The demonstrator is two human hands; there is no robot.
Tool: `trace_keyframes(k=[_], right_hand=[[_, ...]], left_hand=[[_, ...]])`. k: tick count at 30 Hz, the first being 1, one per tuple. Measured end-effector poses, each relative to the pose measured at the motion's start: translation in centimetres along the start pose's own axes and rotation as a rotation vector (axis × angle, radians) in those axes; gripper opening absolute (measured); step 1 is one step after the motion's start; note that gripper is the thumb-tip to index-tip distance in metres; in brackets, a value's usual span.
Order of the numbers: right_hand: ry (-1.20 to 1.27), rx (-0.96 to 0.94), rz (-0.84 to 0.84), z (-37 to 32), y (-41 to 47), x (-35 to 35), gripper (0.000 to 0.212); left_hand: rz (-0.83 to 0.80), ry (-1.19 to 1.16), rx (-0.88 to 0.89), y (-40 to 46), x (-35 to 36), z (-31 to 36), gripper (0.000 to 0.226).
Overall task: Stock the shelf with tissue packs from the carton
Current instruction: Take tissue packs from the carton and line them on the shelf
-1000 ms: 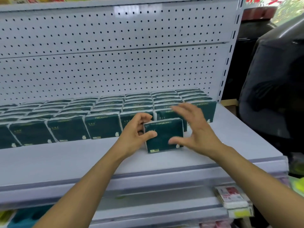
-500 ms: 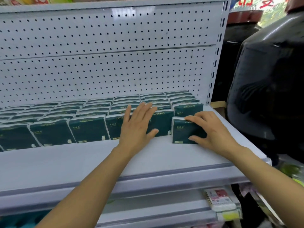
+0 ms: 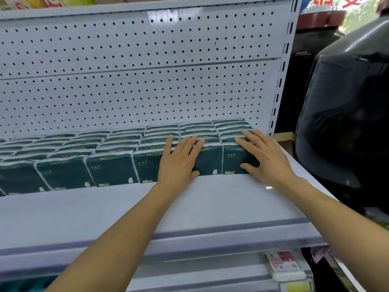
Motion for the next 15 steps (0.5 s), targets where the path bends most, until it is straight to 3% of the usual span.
trace_keyframes(k=[12, 15], right_hand=[[-0.044, -0.027, -0.142, 0.2, 0.4, 0.4, 0.077], [-0.060, 0.027, -0.110, -0.5, 0.3, -0.9, 0.072]], left_hand=[[0.085, -0.050, 0.032, 0.1, -0.2, 0.1, 0.087], [0.104, -0.107, 0.010, -0.2, -1.0, 0.5, 0.084]])
Point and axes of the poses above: each hand's wrist, its own y-axis towards the middle knuckle, its own x-axis out of the palm, z = x × y, the point moved 7 cm from there along y, towards the middle knuckle, and after that the axes turned 15 degrees about -y, right-handed, at the moved point
